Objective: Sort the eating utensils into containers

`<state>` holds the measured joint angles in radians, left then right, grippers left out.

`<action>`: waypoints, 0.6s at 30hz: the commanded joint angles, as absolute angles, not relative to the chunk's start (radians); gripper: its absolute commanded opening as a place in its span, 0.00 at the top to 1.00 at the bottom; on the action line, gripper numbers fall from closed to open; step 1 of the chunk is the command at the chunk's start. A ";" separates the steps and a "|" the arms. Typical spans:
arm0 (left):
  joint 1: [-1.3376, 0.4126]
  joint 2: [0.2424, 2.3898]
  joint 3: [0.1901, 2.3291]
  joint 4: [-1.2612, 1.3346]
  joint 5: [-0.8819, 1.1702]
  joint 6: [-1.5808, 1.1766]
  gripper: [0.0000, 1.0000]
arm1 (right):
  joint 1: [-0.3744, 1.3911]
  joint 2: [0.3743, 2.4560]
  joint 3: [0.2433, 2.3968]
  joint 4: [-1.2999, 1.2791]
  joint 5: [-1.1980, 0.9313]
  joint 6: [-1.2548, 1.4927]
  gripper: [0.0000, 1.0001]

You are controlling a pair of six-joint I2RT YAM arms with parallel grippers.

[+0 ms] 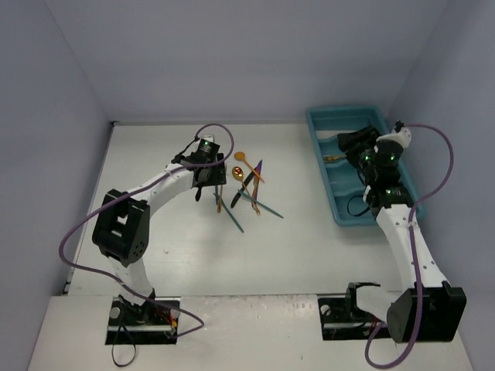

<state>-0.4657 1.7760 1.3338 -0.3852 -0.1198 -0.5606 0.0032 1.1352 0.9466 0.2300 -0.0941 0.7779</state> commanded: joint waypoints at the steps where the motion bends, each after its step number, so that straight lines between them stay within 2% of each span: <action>1: -0.433 1.850 1.456 -0.358 -0.098 -0.526 0.41 | 0.075 1.049 0.894 0.246 -0.122 0.779 0.52; 6: -0.414 1.949 1.539 -0.367 -0.094 -0.511 0.49 | 0.080 0.981 0.841 0.216 -0.208 0.802 0.52; 18: -0.400 2.083 1.626 -0.380 -0.114 -0.474 0.58 | 0.083 0.861 0.766 0.084 -0.197 0.728 0.52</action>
<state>-0.4128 2.1019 1.5563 -0.3901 -0.1029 -0.5025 0.0803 0.8777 0.7793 0.0899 -0.1852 0.7612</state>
